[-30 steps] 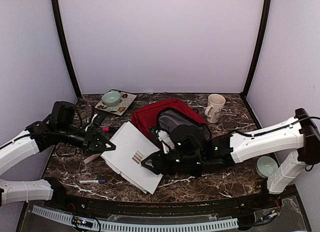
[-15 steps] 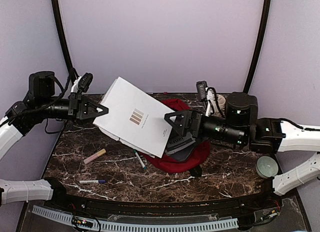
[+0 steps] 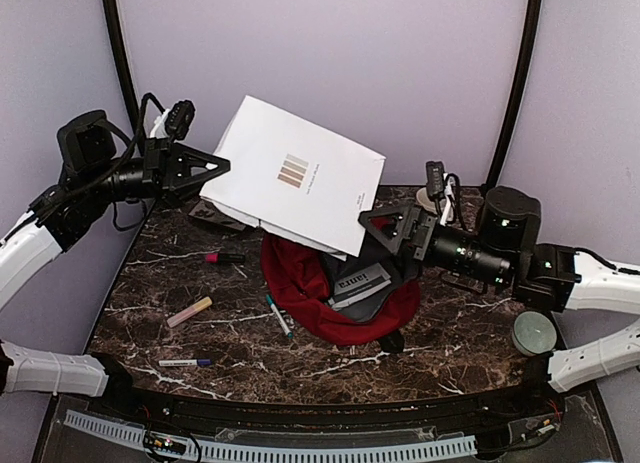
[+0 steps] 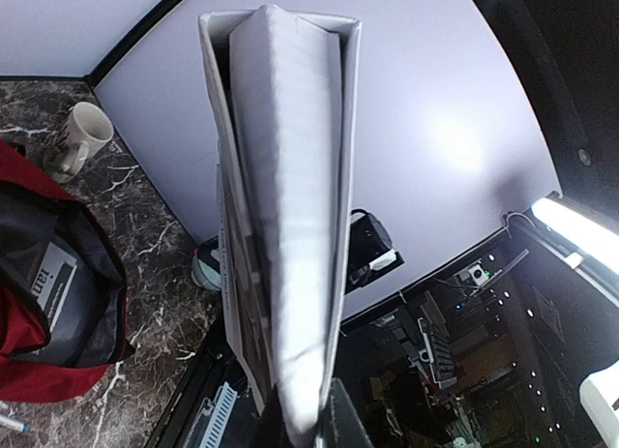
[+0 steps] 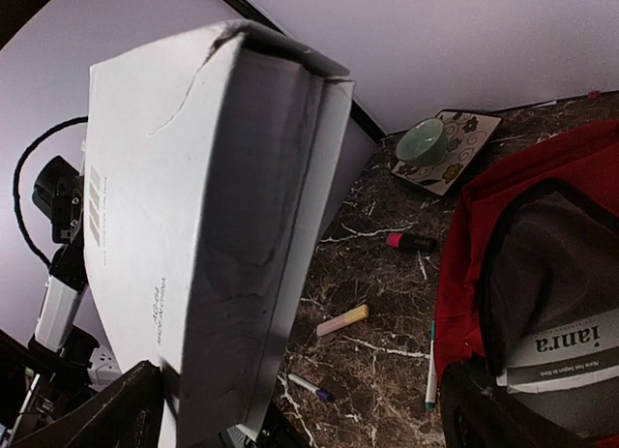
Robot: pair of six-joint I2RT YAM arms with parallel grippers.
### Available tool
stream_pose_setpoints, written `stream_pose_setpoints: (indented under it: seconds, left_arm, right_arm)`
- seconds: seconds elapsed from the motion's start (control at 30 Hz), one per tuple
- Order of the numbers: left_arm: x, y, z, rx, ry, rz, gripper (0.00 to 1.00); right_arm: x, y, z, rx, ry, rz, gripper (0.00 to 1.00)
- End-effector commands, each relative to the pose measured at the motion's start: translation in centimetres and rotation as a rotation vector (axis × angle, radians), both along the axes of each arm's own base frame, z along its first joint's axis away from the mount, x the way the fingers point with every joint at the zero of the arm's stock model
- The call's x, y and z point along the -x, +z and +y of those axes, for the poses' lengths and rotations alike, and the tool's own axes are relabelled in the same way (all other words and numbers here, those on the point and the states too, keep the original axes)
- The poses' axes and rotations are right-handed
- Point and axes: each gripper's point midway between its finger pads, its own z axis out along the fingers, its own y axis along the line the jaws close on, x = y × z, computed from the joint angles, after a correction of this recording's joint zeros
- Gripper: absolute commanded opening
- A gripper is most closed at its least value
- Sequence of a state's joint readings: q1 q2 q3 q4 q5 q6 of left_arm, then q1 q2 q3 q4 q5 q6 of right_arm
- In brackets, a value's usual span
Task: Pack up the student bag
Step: Pass from the left arm to the right
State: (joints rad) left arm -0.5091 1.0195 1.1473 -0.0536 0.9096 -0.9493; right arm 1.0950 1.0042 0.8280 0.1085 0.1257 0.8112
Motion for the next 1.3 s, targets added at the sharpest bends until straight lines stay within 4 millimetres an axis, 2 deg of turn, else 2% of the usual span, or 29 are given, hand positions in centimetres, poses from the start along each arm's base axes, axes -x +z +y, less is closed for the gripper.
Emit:
stream_pose_setpoints:
  seconds: [0.0,0.17,0.3,0.5,0.6,0.83,0.97,1.1,1.27]
  left_arm:
    - [1.8,4.3,-0.1,0.141,-0.099,-0.114,0.00]
    - [2.0,4.7,-0.3,0.165,-0.130,-0.109,0.00]
    - [2.4,5.1,-0.2,0.190,-0.148,-0.112,0.00]
    - [2.1,4.9,-0.2,0.198,-0.135,-0.105,0.00]
    - [1.9,4.5,-0.1,0.194,-0.121,-0.087,0.00]
    - [1.0,2.8,-0.3,0.147,-0.077,-0.053,0.01]
    - [0.4,1.8,-0.5,0.142,-0.063,-0.034,0.21]
    - [-0.2,1.5,-0.4,0.137,-0.022,-0.039,0.53]
    - [-1.7,-0.1,0.1,0.067,0.091,-0.010,0.67]
  right_arm:
    - [0.5,3.3,0.5,-0.158,0.094,-0.031,1.00]
    - [0.4,5.5,1.1,-0.230,0.177,-0.070,0.99]
    - [0.7,7.2,2.0,-0.300,0.270,-0.079,0.91]
    - [0.5,9.0,1.6,-0.385,0.299,-0.096,0.56]
    - [0.5,9.0,1.6,-0.387,0.314,-0.088,0.37]
    - [0.9,9.0,1.9,-0.401,0.362,-0.070,0.12]
    - [1.1,9.1,1.6,-0.407,0.366,-0.061,0.00]
    - [1.4,9.2,0.7,-0.403,0.342,-0.061,0.00]
    - [1.0,8.8,-0.6,-0.346,0.264,-0.064,0.00]
